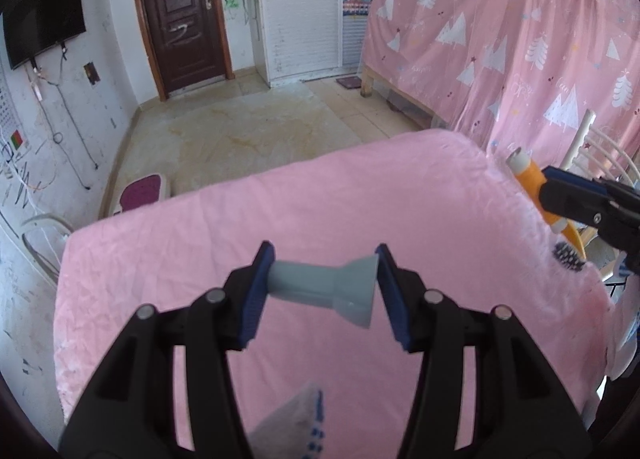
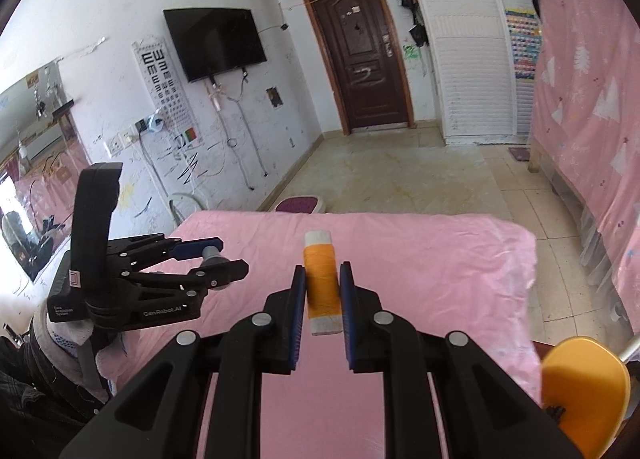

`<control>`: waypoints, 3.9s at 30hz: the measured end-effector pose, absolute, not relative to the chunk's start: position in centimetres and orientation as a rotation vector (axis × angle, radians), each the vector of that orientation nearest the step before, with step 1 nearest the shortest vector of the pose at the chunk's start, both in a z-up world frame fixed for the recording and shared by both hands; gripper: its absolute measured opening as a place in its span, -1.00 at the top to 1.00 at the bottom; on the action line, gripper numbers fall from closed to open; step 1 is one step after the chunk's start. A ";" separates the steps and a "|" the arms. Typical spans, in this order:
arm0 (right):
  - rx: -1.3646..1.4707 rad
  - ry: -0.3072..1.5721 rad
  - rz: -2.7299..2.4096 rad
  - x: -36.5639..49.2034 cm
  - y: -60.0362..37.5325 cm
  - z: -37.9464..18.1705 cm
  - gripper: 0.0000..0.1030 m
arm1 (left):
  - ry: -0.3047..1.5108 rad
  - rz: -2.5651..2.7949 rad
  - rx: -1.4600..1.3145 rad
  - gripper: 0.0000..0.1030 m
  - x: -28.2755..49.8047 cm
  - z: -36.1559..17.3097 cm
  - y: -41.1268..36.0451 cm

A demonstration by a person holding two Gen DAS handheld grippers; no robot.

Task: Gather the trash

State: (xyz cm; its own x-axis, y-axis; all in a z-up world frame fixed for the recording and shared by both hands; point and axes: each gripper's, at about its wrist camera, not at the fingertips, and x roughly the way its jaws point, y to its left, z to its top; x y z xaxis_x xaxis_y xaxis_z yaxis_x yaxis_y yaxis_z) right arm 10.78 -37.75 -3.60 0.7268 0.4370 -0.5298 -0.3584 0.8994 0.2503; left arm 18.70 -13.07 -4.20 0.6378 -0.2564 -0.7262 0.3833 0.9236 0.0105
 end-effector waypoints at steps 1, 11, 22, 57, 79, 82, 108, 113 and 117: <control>0.138 0.610 0.428 10.4 -38.5 -3.5 0.87 | 0.794 -0.376 0.171 0.04 18.6 -3.9 -13.9; 0.196 0.549 0.323 8.5 -45.4 -2.9 0.87 | 0.787 -0.462 0.226 0.04 17.5 -3.1 -22.8; 0.245 0.467 0.189 5.1 -53.5 -2.6 0.87 | 0.789 -0.601 0.307 0.04 15.2 -3.3 -34.8; 0.397 0.495 -0.065 4.5 -64.9 -7.6 0.54 | 0.829 -0.664 0.332 -0.66 14.9 -6.7 -42.9; 0.268 0.522 0.073 9.3 -50.2 -5.1 -0.78 | 0.743 -0.264 0.130 -0.76 15.7 -4.3 -21.3; 0.240 0.526 0.110 9.6 -47.3 -4.6 -0.78 | 0.731 -0.245 0.105 -0.76 15.5 -4.1 -19.2; 0.084 0.465 0.325 10.7 -31.3 -5.3 -0.78 | 0.613 0.018 -0.056 -0.78 12.6 -3.1 -3.6; 0.073 0.473 0.323 10.9 -30.9 -5.3 -0.78 | 0.610 0.023 -0.065 -0.78 12.5 -3.1 -3.2; 0.071 0.471 0.322 10.9 -31.0 -5.4 -0.78 | 0.608 0.025 -0.066 -0.78 12.4 -3.0 -3.1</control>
State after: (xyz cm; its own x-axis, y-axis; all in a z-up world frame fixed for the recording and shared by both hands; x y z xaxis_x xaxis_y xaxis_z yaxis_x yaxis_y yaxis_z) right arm 10.91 -31.03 -5.36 0.8417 0.3205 -0.4345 -0.2878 0.9472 0.1410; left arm 12.37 -3.12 -3.02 0.8207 0.0043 -0.5713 -0.0429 0.9976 -0.0542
